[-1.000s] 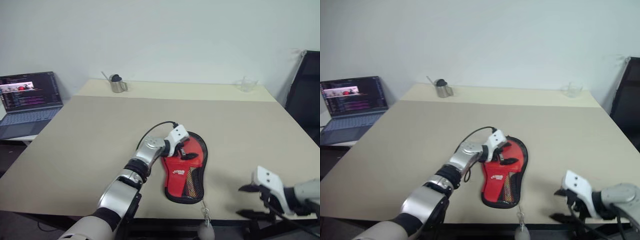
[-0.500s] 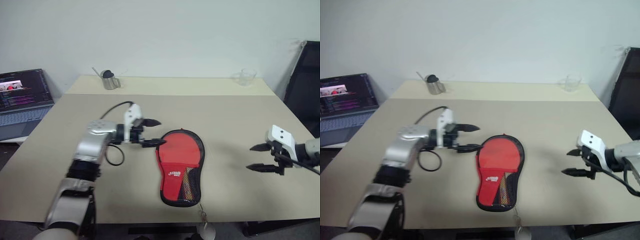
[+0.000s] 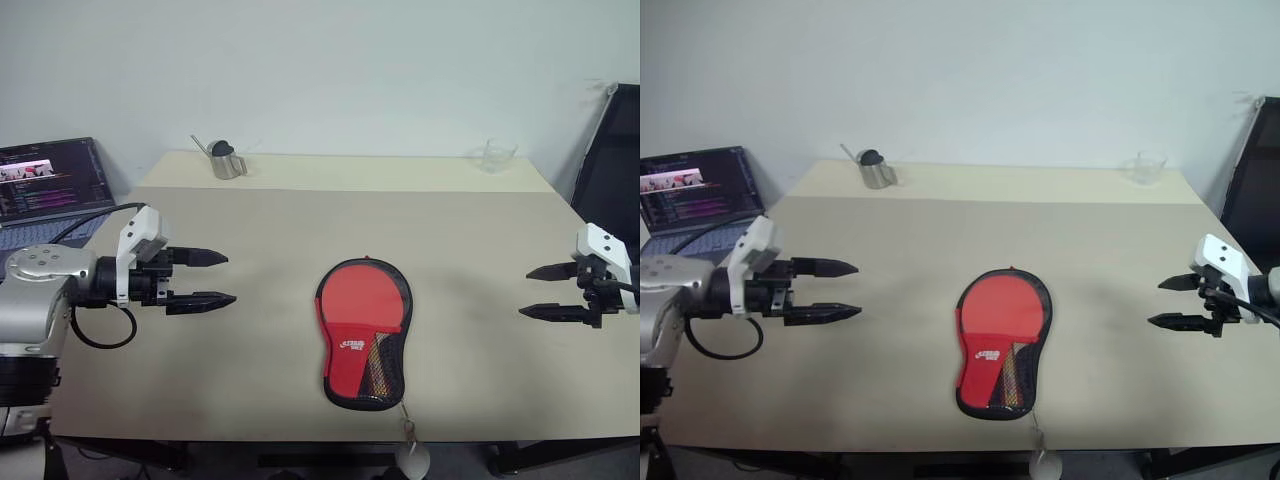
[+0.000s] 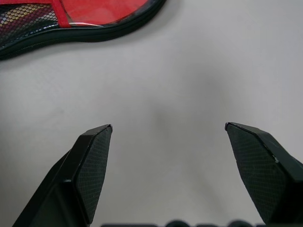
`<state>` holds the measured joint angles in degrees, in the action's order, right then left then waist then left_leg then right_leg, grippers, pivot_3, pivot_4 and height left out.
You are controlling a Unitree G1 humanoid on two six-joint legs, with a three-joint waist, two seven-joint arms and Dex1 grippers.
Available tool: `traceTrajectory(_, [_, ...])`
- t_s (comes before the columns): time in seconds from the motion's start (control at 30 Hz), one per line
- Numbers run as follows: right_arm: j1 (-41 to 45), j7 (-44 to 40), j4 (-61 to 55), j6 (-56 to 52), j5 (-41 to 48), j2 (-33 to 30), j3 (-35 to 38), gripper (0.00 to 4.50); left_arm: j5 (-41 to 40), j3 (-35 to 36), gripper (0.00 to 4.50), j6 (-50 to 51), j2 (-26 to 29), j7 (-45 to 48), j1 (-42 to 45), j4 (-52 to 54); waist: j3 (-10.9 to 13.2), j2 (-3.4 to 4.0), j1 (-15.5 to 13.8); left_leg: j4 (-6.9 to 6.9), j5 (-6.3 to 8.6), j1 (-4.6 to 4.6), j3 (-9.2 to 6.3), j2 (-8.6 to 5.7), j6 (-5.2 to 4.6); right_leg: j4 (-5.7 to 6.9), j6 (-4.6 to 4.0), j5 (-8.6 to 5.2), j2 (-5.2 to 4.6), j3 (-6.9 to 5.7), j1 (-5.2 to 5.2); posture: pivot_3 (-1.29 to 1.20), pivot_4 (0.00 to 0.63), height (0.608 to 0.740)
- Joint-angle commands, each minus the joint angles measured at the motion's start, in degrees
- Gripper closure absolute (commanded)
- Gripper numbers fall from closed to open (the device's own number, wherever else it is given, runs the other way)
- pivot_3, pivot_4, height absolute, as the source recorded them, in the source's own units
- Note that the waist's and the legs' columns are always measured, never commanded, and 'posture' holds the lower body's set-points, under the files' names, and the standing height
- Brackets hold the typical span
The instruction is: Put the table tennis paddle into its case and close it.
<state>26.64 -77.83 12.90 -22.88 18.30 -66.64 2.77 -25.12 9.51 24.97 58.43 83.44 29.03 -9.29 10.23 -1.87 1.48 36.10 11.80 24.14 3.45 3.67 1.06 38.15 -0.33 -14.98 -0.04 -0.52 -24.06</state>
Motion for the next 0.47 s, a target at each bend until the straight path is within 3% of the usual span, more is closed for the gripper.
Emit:
traceTrajectory(0.03, [-0.8,0.2,-3.7,-1.0,0.3,-1.9,2.6,0.30,-1.7,2.7,0.00,-0.4,2.0,0.9,0.2,0.7,0.0,0.00,0.0,0.00,0.00,0.00,0.01,0.00,0.00,0.01,0.00,0.00,0.00,0.00,-0.01,0.00,0.150,0.740])
traceTrajectory(0.47, [-0.6,1.3,-9.3,-3.1,-0.5,-1.8,1.3,0.30,-3.7,3.9,0.00,1.0,2.5,-1.7,-4.9,5.1,0.0,0.03,0.2,0.00,0.00,-0.11,0.13,0.00,0.00,0.18,-0.03,-0.02,0.03,0.08,-0.04,0.00,0.150,0.740])
